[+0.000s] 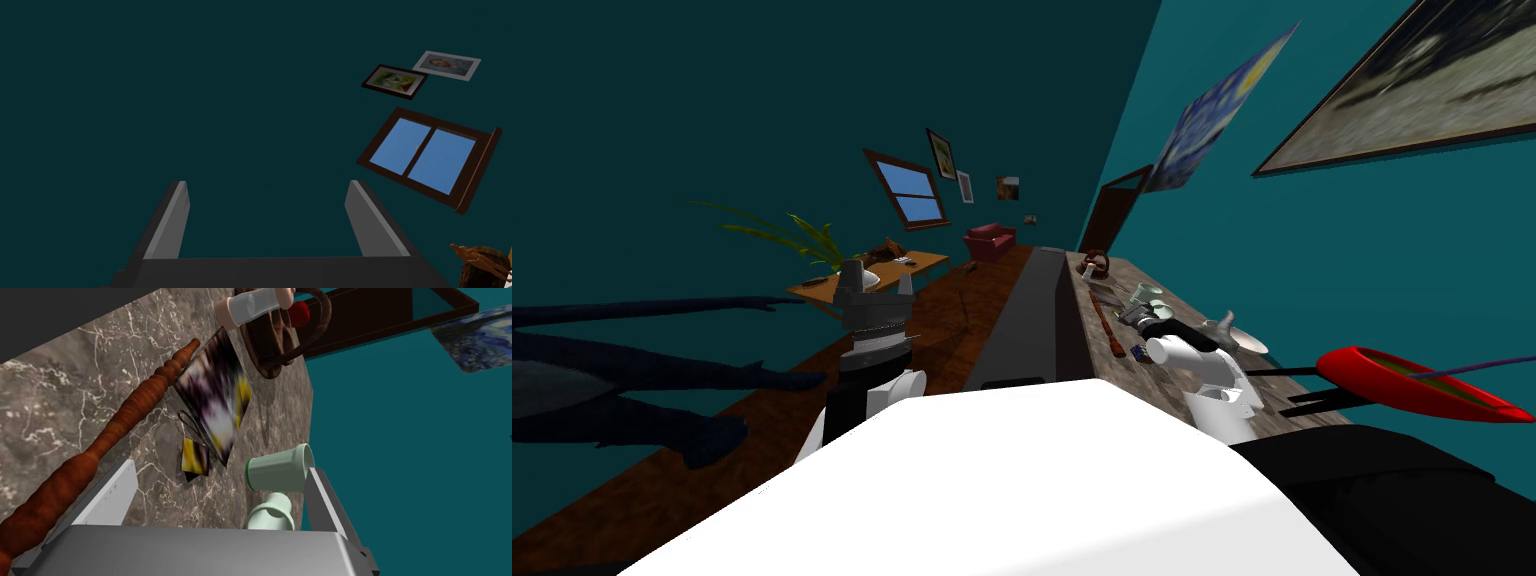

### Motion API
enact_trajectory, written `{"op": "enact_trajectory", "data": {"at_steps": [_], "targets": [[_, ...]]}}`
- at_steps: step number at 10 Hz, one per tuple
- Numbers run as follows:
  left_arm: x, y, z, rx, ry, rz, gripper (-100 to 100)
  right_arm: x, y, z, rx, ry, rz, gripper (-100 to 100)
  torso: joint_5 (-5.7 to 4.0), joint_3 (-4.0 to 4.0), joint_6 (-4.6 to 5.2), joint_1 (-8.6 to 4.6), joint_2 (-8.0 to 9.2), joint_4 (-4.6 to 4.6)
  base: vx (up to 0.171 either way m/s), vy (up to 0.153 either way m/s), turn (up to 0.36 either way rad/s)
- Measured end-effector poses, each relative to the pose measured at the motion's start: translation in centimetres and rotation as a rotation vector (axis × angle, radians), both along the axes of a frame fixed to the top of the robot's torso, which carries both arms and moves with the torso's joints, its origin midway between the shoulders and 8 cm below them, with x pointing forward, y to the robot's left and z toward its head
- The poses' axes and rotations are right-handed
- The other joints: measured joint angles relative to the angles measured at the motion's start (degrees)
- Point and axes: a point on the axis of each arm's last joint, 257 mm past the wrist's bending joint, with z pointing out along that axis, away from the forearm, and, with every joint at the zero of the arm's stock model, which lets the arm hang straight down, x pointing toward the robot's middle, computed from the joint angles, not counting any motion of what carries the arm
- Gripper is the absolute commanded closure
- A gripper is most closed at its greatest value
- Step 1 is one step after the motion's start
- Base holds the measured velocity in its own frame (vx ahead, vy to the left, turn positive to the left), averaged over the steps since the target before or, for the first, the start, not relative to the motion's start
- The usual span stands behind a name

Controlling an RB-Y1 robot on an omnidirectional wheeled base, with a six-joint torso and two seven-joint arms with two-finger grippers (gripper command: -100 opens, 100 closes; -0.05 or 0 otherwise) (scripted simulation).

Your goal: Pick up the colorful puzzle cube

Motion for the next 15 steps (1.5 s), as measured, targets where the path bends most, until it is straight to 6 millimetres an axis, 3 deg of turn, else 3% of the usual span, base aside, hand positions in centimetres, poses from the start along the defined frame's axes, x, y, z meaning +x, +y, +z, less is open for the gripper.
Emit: {"op": "enact_trajectory", "data": {"at_steps": [8, 15], "targets": [[0.0, 0.0, 0.0, 0.0, 0.0, 0.0, 0, -2.7, -2.7, -3.4, 0.191, 0.13, -0.1, -100, -0.01, 0.05, 0.03, -0.06, 0.07, 0.02, 0.11, -0.002, -0.099], [0.0, 0.0, 0.0, 0.0, 0.0, 0.0, 0, -6.1, -4.0, -6.7, 0.367, 0.254, -0.206, -100, -0.02, 0.06, -0.03, -0.06, 0.14, 0.02, 0.125, -0.005, -0.105]]}}
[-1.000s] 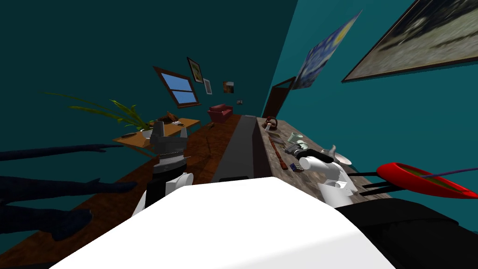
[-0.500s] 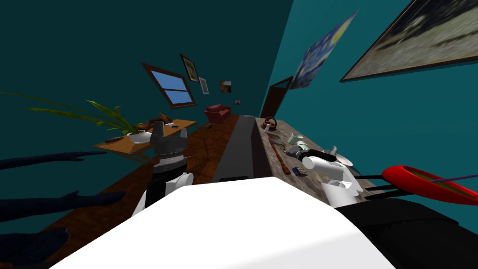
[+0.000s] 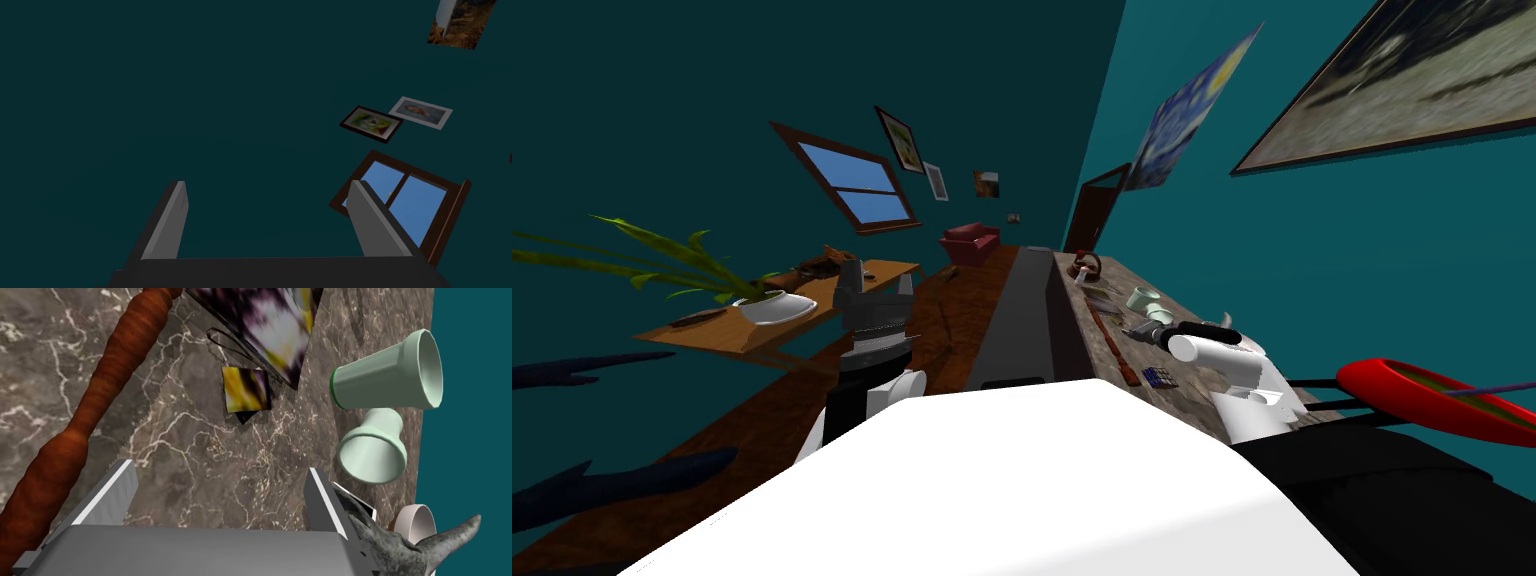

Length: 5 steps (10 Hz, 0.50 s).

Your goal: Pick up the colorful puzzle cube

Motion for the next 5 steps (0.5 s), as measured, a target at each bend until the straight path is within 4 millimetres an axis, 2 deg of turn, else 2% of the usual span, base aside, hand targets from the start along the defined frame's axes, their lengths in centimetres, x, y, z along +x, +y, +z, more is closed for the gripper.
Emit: {"op": "enact_trajectory", "data": {"at_steps": [1, 2, 4, 5], "targets": [[0.0, 0.0, 0.0, 0.0, 0.0, 0.0, 0, -0.4, -0.4, -0.3, 0.031, 0.017, -0.019, -100, 0.0, -0.04, 0.07, -0.04, -0.1, 0.0, 0.137, -0.006, -0.099], [0.0, 0.0, 0.0, 0.0, 0.0, 0.0, 0, -1.0, -0.5, -0.8, 0.057, 0.039, -0.036, -100, -0.01, -0.07, 0.0, -0.04, -0.13, -0.02, 0.059, 0.001, 0.032], [0.0, 0.0, 0.0, 0.0, 0.0, 0.0, 0, -2.3, -0.5, -1.8, 0.099, 0.074, -0.063, -100, -0.01, 0.01, 0.05, -0.05, -0.01, 0.01, 0.117, -0.009, -0.14], [0.0, 0.0, 0.0, 0.0, 0.0, 0.0, 0, -2.8, -0.5, -2.2, 0.123, 0.094, -0.078, -100, -0.01, -0.03, 0.02, -0.05, -0.07, -0.01, 0.064, 0.003, 0.0]]}}
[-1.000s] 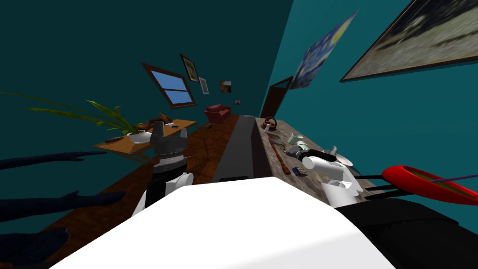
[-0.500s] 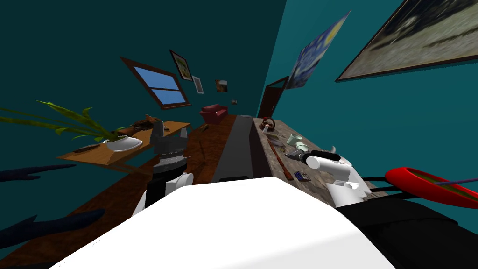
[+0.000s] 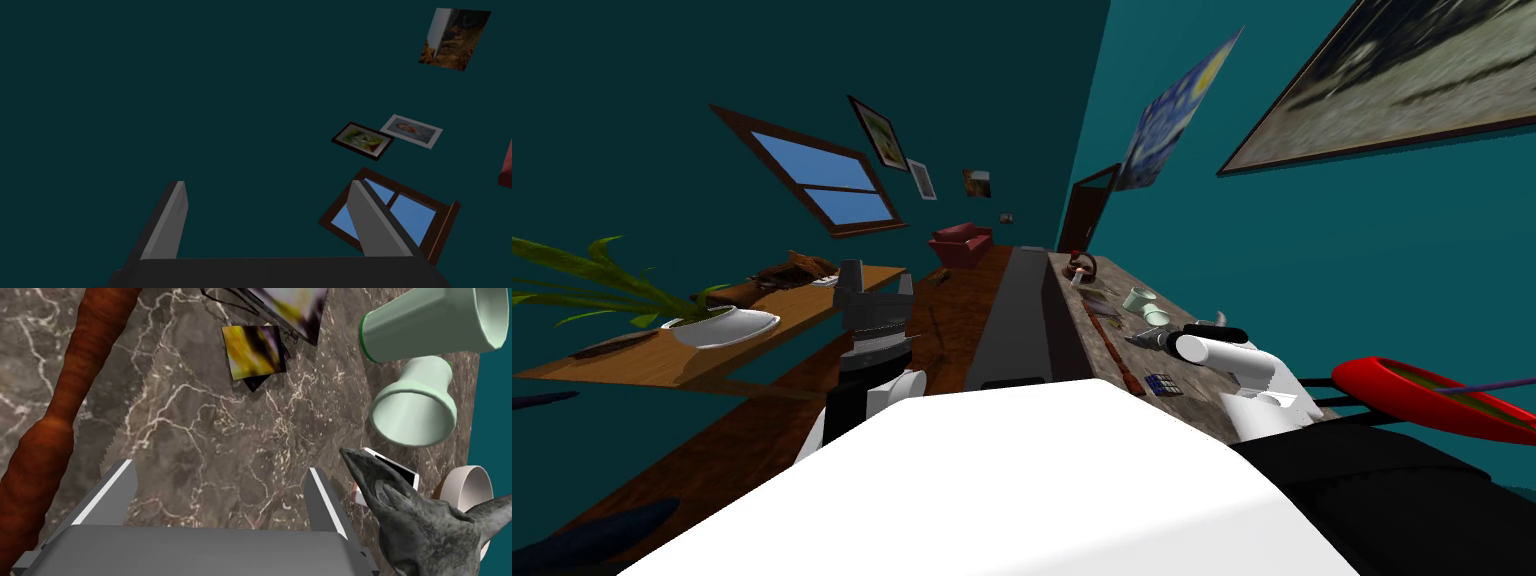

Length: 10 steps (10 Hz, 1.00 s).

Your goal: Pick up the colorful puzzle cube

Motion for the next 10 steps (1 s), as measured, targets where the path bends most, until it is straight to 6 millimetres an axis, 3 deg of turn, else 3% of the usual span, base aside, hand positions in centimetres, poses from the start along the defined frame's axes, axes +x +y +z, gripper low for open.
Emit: {"op": "enact_trajectory", "data": {"at_steps": [3, 10], "targets": [[0.0, 0.0, 0.0, 0.0, 0.0, 0.0, 0, -1.6, -0.1, -0.9, 0.063, 0.055, -0.042, -100, 0.0, 0.0, -0.01, 0.0, 0.01, 0.0, 0.131, -0.002, -0.142], [0.0, 0.0, 0.0, 0.0, 0.0, 0.0, 0, -7.7, 0.1, -3.7, 0.25, 0.236, -0.177, -100, -0.01, 0.0, 0.02, -0.07, 0.0, 0.0, 0.119, -0.011, -0.123]]}}
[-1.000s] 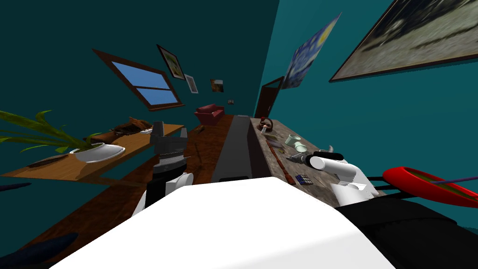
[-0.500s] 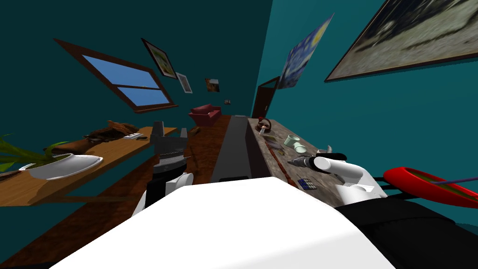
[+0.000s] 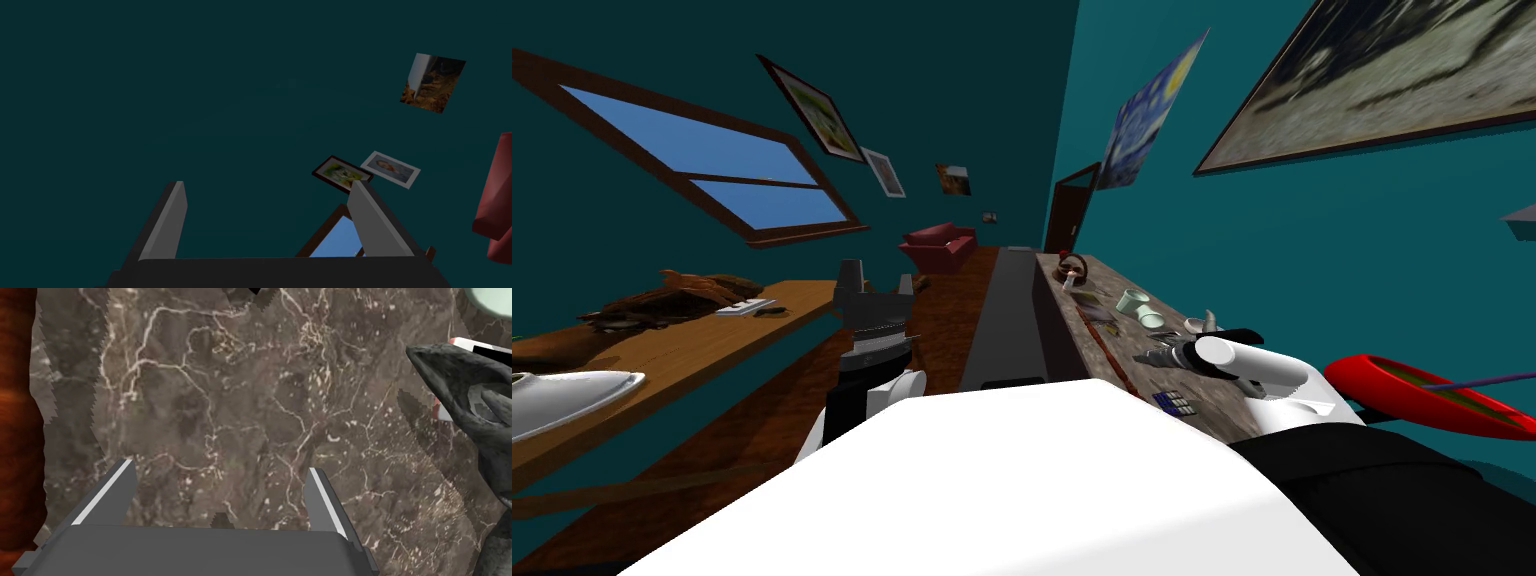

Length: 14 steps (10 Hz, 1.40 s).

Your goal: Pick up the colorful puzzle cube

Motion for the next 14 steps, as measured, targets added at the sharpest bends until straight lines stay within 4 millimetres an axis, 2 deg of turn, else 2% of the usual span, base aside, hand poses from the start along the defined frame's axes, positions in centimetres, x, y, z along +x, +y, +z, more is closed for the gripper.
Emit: {"op": "enact_trajectory", "data": {"at_steps": [7, 11, 12, 13, 14], "targets": [[0.0, 0.0, 0.0, 0.0, 0.0, 0.0, 0, -6.4, 0.8, -1.8, 0.148, 0.195, -0.108, -100, -0.01, 0.09, -0.02, 0.03, 0.16, 0.03, 0.083, 0.004, -0.123], [0.0, 0.0, 0.0, 0.0, 0.0, 0.0, 0, -10.4, 1.2, -2.1, 0.215, 0.308, -0.167, -100, 0.01, 0.33, -0.01, 0.07, 0.59, 0.13, -0.006, 0.012, -0.12], [0.0, 0.0, 0.0, 0.0, 0.0, 0.0, 0, -10.6, 1.2, -2.1, 0.219, 0.314, -0.17, 0, 0.0, 0.32, -0.07, 0.06, 0.56, 0.13, 0.0, 0.0, 0.0], [0.0, 0.0, 0.0, 0.0, 0.0, 0.0, 0, -10.6, 1.2, -2.1, 0.218, 0.313, -0.169, -100, 0.0, 0.29, -0.06, 0.03, 0.51, 0.11, 0.002, 0.014, 0.004], [0.0, 0.0, 0.0, 0.0, 0.0, 0.0, 0, -10.6, 1.0, -2.7, 0.218, 0.315, -0.172, -100, -0.01, 0.27, -0.07, 0.06, 0.47, 0.11, 0.009, 0.026, 0.006]]}}
